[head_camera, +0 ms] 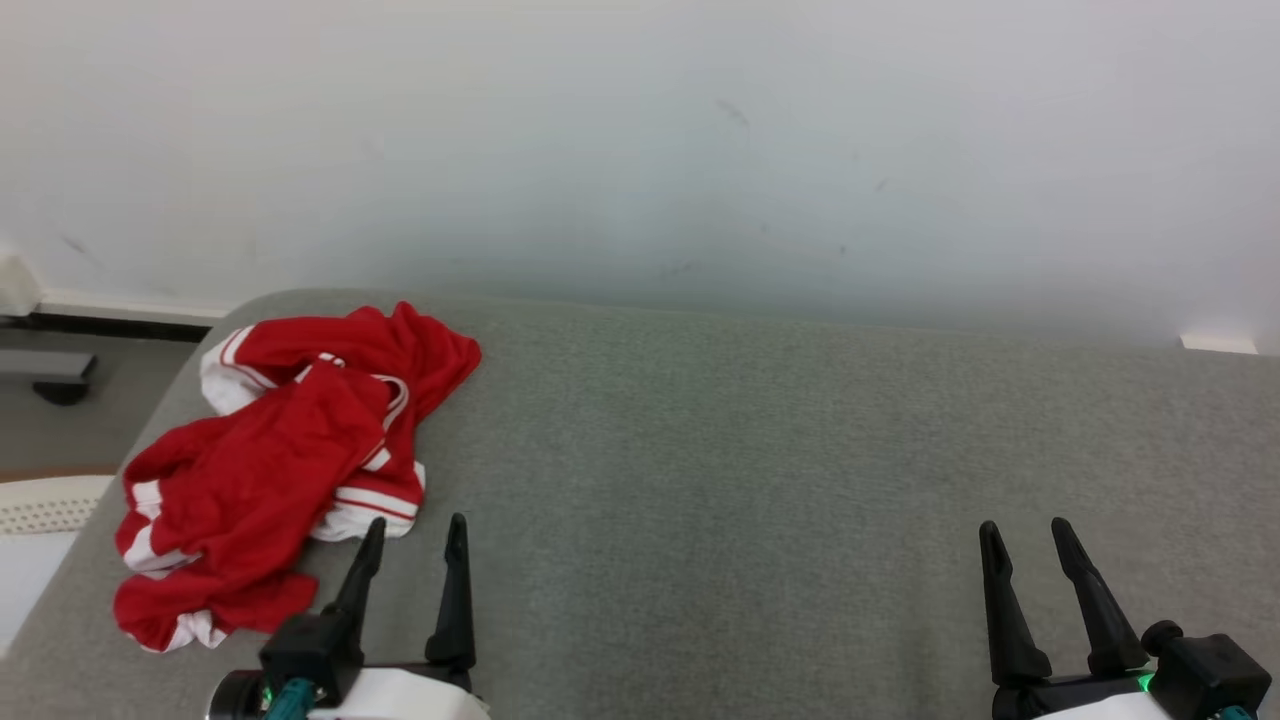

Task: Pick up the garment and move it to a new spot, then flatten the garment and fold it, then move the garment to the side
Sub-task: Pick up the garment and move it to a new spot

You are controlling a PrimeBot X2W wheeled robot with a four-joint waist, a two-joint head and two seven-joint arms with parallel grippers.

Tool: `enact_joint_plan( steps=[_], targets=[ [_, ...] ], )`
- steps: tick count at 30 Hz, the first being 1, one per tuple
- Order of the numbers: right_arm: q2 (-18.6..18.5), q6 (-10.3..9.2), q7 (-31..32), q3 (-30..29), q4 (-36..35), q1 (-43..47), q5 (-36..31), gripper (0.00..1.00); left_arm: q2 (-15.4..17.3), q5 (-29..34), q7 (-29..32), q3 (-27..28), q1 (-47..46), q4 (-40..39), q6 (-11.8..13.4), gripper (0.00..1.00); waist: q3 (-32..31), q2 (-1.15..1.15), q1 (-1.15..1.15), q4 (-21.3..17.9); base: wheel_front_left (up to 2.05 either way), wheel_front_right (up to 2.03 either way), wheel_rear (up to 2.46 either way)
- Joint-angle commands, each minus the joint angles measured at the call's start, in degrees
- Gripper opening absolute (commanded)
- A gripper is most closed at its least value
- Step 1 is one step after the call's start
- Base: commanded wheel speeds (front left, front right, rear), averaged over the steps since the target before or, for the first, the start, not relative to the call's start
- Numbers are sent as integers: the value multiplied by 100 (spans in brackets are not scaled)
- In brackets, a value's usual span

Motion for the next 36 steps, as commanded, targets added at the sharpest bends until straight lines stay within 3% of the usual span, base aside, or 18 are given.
enact_joint_plan(
  steps=[1, 12, 20, 30, 36],
  targets=[
    [-29, -12, 5, -2, -21, 39, 38, 100, 35, 93, -4, 20, -6, 19, -10, 100, -15, 0, 0, 174, 0, 0, 0],
    [-28, -12, 5, 106, -60, 96, 159, 100, 35, 130, -4, 169, -25, 119, -92, 100, -17, 0, 0, 1294, 0, 0, 0],
    [-31, -12, 5, 211, -63, 58, 189, 100, 34, 101, -4, 275, 67, 231, -27, 100, -26, 0, 0, 1863, 0, 0, 0],
    [-30, -12, 5, 297, -39, 8, 170, 100, 34, 97, -4, 407, -52, 294, -85, 100, -12, 0, 0, 2034, 0, 0, 0],
    [-29, -12, 5, 259, -94, -53, 60, 100, 168, -12, -4, 577, -511, 602, -377, 100, 61, 0, 0, 1844, 0, 0, 0]
  ],
)
